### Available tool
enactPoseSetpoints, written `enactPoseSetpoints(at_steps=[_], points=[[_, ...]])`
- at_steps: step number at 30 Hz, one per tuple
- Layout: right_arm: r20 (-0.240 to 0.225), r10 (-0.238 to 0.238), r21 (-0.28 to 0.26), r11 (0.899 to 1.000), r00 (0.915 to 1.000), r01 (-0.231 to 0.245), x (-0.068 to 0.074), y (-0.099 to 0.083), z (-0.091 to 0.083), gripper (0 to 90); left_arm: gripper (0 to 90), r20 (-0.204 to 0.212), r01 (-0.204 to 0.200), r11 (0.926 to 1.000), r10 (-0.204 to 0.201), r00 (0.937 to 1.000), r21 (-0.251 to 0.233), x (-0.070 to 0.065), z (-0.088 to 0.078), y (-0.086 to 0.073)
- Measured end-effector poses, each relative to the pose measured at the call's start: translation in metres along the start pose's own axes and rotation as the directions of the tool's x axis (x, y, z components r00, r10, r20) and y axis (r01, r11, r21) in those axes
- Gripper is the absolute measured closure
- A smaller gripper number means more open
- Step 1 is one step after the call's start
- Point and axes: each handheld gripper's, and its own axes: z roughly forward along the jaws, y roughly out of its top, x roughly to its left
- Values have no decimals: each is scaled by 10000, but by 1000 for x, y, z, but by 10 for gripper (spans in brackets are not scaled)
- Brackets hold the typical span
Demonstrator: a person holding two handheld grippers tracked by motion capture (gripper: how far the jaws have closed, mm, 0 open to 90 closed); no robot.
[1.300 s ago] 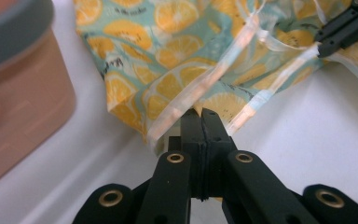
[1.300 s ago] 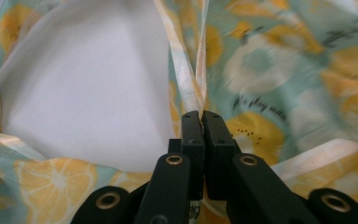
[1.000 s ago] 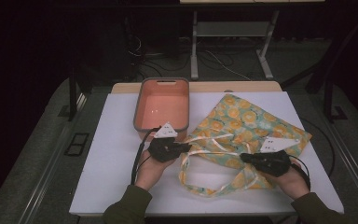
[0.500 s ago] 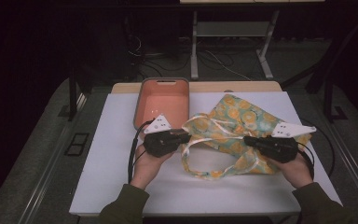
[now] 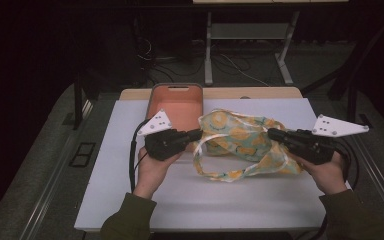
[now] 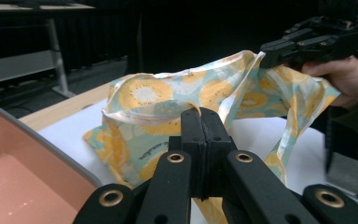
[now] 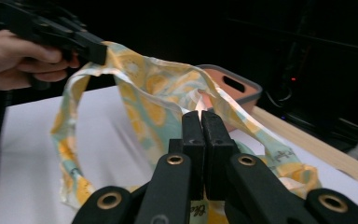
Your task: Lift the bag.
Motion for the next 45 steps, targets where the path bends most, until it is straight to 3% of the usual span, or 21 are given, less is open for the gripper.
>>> enactPoseSetpoints(at_steps=[5,10,17,27,31,33,38,41,45], points=[[765,130,648,9977,9970,-180,-19,-8,20,889,894,-353,330,9992,-323,9989,203,18,21,-4],[1286,415,1385,9886,9908,-593,-39,-26,41,889,894,-706,552,9953,-496,9963,798,30,45,-16],[1787,995,2139,9671,9789,-1374,-62,-50,61,889,893,-875,735,9862,-610,9943,1482,36,71,-29],[2210,1543,2716,9386,9630,-2127,-81,-72,79,888,889,-795,820,9768,-674,9946,1976,37,90,-37],[2115,1814,2650,9352,9604,-2350,-83,-73,79,884,872,-739,854,9751,-715,9947,2046,38,90,-39],[1959,1987,2505,9366,9603,-2449,-83,-71,77,859,819,-777,811,9773,-669,9947,1959,38,88,-40],[1852,2496,1784,9426,9505,-2823,-83,-62,66,618,699,-775,749,9823,-623,9950,1719,35,80,-38],[1688,2775,1528,9406,9458,-3032,-83,-56,59,521,601,-768,698,9831,-574,9954,1692,33,74,-37],[1456,2845,1305,9439,9475,-3034,-80,-48,49,424,473,-636,735,9828,-635,9960,1693,28,64,-34]])
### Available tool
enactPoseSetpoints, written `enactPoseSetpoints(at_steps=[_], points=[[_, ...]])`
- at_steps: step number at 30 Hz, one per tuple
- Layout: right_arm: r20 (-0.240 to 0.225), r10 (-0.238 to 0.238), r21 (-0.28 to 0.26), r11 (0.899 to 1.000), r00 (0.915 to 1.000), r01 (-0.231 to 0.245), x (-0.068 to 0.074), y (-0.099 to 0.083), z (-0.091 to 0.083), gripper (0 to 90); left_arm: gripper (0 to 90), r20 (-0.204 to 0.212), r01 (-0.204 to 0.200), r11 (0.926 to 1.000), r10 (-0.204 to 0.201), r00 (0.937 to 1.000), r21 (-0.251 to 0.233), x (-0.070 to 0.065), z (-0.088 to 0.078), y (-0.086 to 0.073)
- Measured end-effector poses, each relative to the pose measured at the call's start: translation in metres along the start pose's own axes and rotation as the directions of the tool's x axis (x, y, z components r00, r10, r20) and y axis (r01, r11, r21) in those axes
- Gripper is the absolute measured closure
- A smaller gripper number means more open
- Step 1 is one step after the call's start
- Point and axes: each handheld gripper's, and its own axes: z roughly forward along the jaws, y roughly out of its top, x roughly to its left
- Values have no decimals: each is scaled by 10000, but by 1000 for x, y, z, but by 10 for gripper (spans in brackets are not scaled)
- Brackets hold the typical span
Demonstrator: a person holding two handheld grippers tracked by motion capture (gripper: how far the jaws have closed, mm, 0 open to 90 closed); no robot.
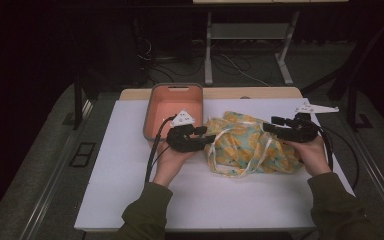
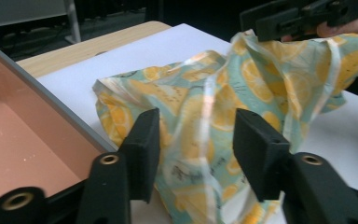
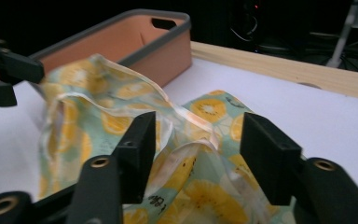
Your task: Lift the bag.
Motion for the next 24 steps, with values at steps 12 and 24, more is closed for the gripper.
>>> enactPoseSetpoints(at_steps=[12,24], points=[[-654,-147,-291,9995,9977,129,11,5,-40,263,259,45,-531,9983,531,9986,230,-11,-41,-14],[-728,-702,-510,9965,9949,666,28,-20,-76,164,176,-126,-210,9993,215,9997,324,-5,-78,-53]])
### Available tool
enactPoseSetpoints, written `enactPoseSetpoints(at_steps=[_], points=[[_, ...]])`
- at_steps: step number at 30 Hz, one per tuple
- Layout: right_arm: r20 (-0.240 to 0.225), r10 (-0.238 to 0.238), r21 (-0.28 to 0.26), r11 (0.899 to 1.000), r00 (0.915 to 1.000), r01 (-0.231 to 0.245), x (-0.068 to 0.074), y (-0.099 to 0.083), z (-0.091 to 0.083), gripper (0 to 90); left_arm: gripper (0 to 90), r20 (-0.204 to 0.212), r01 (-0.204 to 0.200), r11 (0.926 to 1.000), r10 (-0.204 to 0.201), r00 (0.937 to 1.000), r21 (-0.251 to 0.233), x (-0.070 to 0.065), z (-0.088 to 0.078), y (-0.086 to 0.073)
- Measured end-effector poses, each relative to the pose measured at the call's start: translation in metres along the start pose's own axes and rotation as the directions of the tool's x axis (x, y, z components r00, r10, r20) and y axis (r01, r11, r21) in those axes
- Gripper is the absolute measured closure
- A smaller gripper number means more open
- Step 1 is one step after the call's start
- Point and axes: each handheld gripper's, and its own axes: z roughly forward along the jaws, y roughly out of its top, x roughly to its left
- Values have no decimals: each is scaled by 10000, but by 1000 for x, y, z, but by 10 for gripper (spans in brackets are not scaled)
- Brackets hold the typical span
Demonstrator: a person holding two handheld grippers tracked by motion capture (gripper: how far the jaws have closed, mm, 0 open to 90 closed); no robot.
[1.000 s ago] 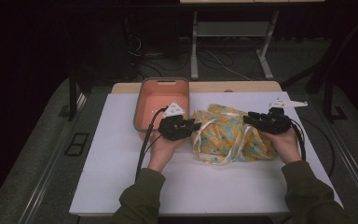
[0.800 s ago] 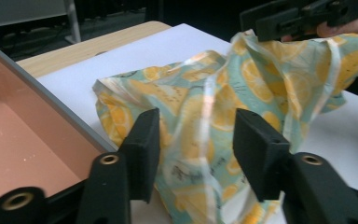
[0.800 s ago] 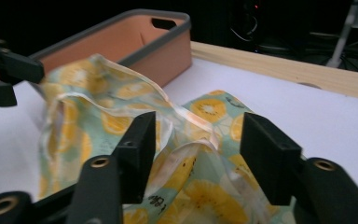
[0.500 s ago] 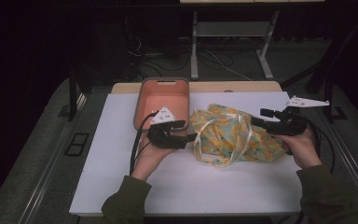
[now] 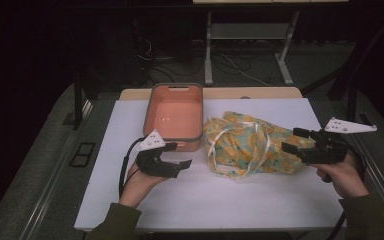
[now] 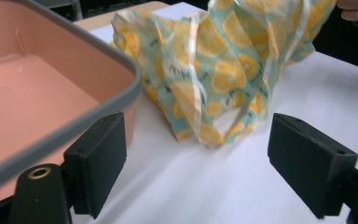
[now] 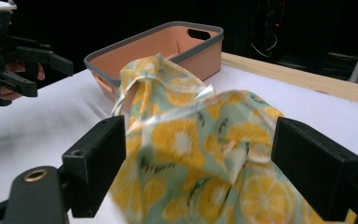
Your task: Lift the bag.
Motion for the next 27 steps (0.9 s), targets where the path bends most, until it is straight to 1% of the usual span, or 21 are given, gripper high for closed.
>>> enactPoseSetpoints(at_steps=[1,5,6,9,11,13,15,17,19,20,21,23,26,27], points=[[-36,-31,-68,10000,10000,30,1,-3,-2,155,170,-14,-16,10000,16,10000,34,0,-2,-3],[-23,-295,43,9996,9996,295,8,-17,-8,143,144,21,-76,9999,76,10000,127,-2,-8,-14],[30,-341,79,9994,9994,341,10,-20,-9,140,141,4,-66,9999,66,10000,126,-2,-9,-17],[3,-472,109,9988,9989,472,13,-31,-10,137,131,-23,-121,9999,121,9999,80,-3,-14,-24],[13,-561,285,9980,9984,561,15,-39,-10,135,116,-99,-164,9998,165,9998,126,-2,-16,-29],[204,-715,535,9961,9972,703,17,-49,-7,135,103,-152,-94,9998,97,9998,176,-1,-19,-34],[339,-768,758,9944,9965,740,17,-57,-6,135,84,-214,-58,9997,63,9998,240,0,-22,-39],[391,-686,926,9936,9969,648,17,-66,-5,120,64,-303,-33,9997,40,9995,252,0,-24,-44],[520,-842,1300,9885,9951,768,16,-74,-4,116,32,-357,-54,9996,63,9993,268,0,-26,-47],[562,-813,1362,9880,9951,730,16,-77,-4,116,16,-401,-14,9996,26,9992,281,0,-27,-49],[585,-810,1404,9875,9950,721,16,-80,-4,116,4,-450,25,9993,-8,9990,376,0,-27,-51],[618,-847,1581,9846,9945,741,16,-83,-3,116,0,-568,-27,9989,53,9984,461,-1,-25,-55],[659,-834,1603,9844,9943,719,14,-84,-2,116,0,-662,-73,9972,123,9977,746,-1,-24,-59],[672,-832,1601,9845,9943,716,14,-84,-1,116,0,-628,-66,9973,112,9980,731,-1,-24,-59]])
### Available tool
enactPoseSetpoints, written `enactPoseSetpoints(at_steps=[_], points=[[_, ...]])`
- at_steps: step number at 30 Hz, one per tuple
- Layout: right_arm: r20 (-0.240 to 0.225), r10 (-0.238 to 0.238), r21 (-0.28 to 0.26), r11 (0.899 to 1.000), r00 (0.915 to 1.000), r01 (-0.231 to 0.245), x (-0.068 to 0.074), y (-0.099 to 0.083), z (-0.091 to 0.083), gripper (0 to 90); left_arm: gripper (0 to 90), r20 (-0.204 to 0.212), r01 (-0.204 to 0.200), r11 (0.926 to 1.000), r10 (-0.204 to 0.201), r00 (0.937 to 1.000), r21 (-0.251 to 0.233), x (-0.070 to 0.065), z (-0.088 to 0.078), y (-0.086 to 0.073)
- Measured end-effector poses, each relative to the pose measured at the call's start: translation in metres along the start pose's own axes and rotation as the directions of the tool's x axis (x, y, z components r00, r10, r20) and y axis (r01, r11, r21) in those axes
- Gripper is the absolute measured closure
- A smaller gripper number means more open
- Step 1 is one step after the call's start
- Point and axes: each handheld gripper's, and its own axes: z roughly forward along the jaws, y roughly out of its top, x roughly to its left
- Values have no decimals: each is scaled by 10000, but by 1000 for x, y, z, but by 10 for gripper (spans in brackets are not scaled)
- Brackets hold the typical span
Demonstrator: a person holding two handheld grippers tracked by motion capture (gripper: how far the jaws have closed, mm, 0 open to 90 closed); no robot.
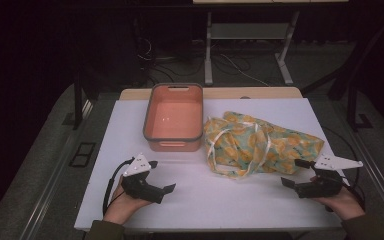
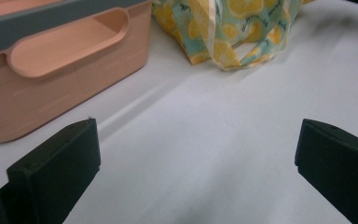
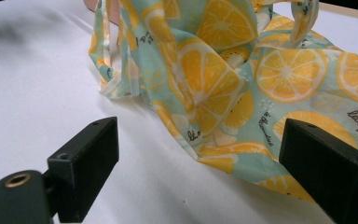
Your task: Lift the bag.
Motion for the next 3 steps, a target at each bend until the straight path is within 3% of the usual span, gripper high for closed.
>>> enactPoseSetpoints(at_steps=[3], points=[[27,36,1,10000,10000,-36,-1,0,0,116,0,-23,29,10000,-29,10000,-41,1,-1,0]])
